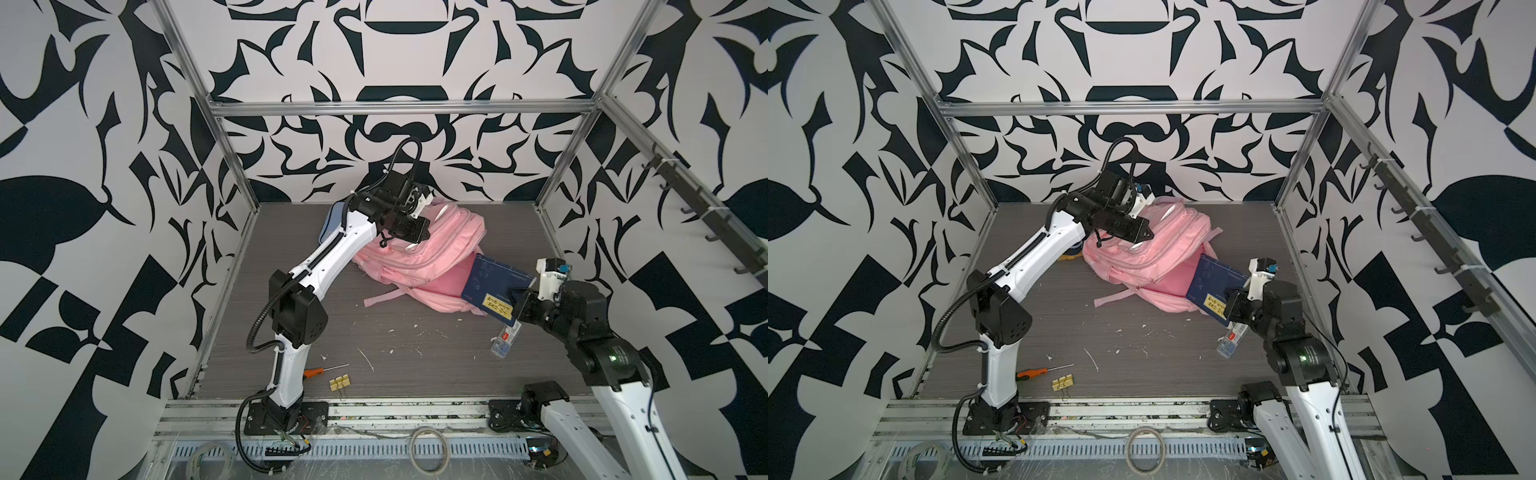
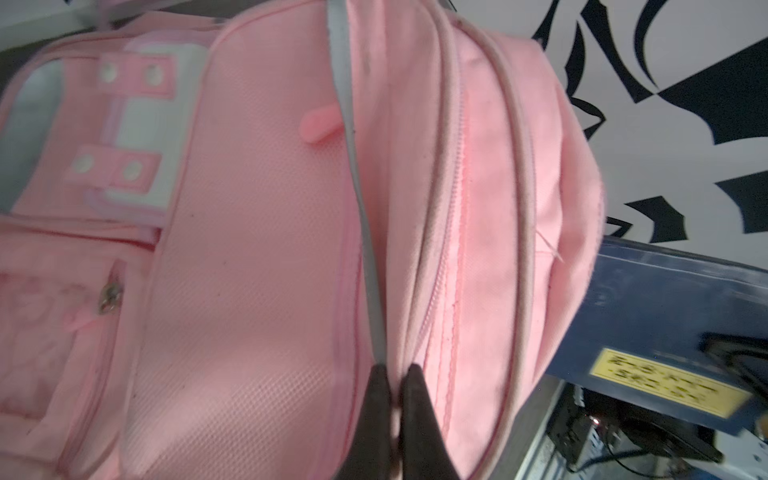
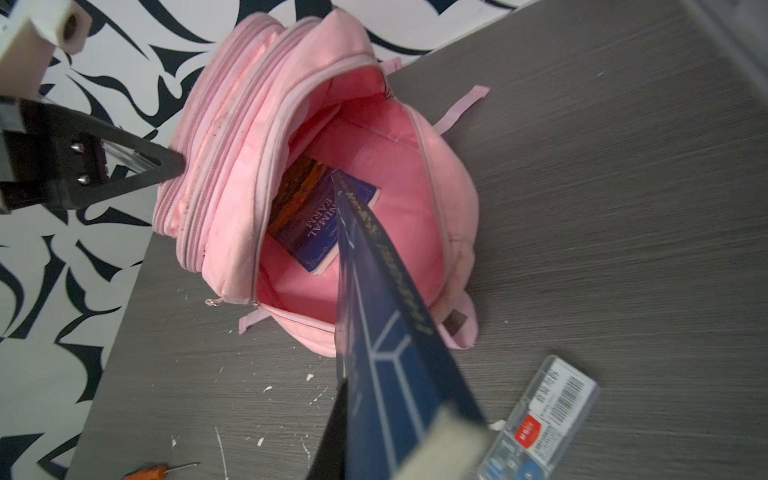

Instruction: Pack the student bag

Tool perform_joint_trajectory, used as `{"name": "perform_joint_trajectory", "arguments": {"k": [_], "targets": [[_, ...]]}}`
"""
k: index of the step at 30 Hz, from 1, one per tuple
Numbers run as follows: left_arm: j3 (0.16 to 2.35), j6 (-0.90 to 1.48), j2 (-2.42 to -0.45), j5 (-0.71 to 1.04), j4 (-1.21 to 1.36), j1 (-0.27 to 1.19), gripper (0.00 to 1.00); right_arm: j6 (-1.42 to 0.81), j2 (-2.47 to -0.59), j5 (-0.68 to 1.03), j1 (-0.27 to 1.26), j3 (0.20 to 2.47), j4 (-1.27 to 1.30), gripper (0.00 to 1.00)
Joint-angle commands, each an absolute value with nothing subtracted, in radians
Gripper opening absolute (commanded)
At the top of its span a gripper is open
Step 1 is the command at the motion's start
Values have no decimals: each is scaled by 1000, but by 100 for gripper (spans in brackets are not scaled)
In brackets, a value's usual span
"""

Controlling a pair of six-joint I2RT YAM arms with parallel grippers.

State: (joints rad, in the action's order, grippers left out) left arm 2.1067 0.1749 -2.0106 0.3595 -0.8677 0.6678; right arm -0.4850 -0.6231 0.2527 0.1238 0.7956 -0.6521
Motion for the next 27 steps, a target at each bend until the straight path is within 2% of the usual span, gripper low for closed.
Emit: {"name": "perform_joint_trajectory", "arguments": {"k": [1, 4, 8, 14, 19, 27], "targets": [[2048, 225, -1881, 573, -691, 684, 0, -552, -670, 373, 121, 773, -420, 0], [1960, 265, -1826, 643, -583, 685, 0, -607, -765, 442, 121, 738, -287, 0], [1930, 277, -1813, 668, -586, 684, 0, -719, -891, 521, 121, 658, -77, 0], [1864, 298, -1776, 681, -532, 684, 0, -731, -1002, 536, 121, 602, 96, 0], [1857, 331, -1782, 724, -504, 684, 0, -809, -1148, 581, 125, 548, 333, 0], [1783, 397, -1755, 745, -419, 685, 0, -841, -1253, 564, 125, 542, 467, 0]]}}
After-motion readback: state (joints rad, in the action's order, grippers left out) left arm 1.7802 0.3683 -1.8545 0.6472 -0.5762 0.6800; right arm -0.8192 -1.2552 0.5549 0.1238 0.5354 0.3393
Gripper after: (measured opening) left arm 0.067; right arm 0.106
